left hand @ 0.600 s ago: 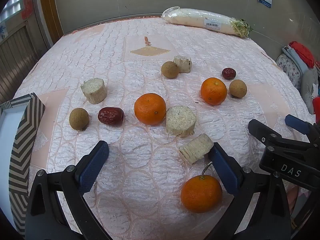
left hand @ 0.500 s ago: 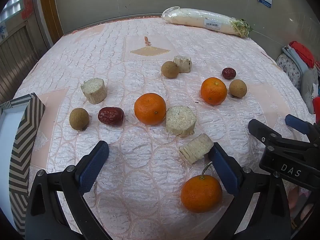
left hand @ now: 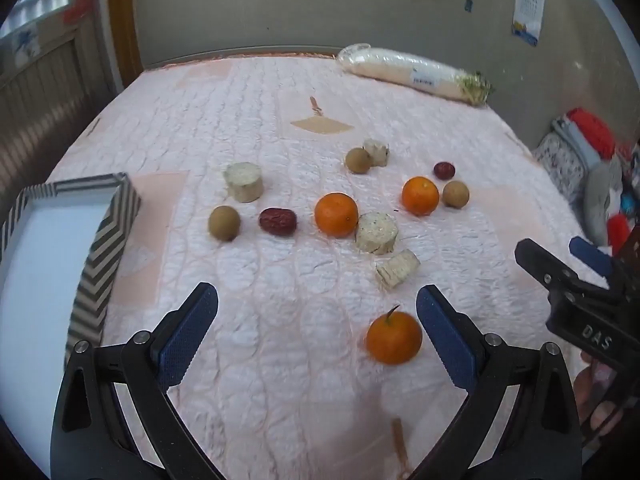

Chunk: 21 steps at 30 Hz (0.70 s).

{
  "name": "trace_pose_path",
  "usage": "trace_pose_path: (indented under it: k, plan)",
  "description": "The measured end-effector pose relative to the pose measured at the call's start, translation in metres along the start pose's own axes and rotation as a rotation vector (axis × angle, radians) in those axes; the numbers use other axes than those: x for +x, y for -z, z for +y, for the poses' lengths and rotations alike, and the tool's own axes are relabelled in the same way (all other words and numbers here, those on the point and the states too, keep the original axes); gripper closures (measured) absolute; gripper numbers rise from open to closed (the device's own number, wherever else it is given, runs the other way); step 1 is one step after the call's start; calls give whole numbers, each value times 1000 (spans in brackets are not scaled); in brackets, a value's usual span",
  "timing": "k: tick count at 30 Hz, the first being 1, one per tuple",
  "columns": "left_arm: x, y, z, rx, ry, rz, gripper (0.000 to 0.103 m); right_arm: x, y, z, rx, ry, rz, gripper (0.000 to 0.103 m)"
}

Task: Organize fruits
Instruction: 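Move the left gripper toward the mandarin orange while the right gripper approaches the fruits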

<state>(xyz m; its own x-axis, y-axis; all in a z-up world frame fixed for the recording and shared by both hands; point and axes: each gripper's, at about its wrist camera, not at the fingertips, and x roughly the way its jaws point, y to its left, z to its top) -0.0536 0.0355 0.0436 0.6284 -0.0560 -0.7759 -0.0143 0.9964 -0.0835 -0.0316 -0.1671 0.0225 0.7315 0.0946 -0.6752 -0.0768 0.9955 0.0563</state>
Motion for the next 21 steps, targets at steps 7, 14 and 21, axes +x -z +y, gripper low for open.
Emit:
trace_pose_path:
  k: [7, 14, 21]
  plan:
    - [-21, 6, 4, -20, -6, -36, 3, -33, 7, 20, -4, -60, -69, 0]
    - [-36, 14, 10, -29, 11, -61, 3, -50, 13, 29, -29, -61, -100, 0]
    - [-44, 23, 16, -36, 4, -70, 3, -63, 13, 34, -49, -69, -116, 0]
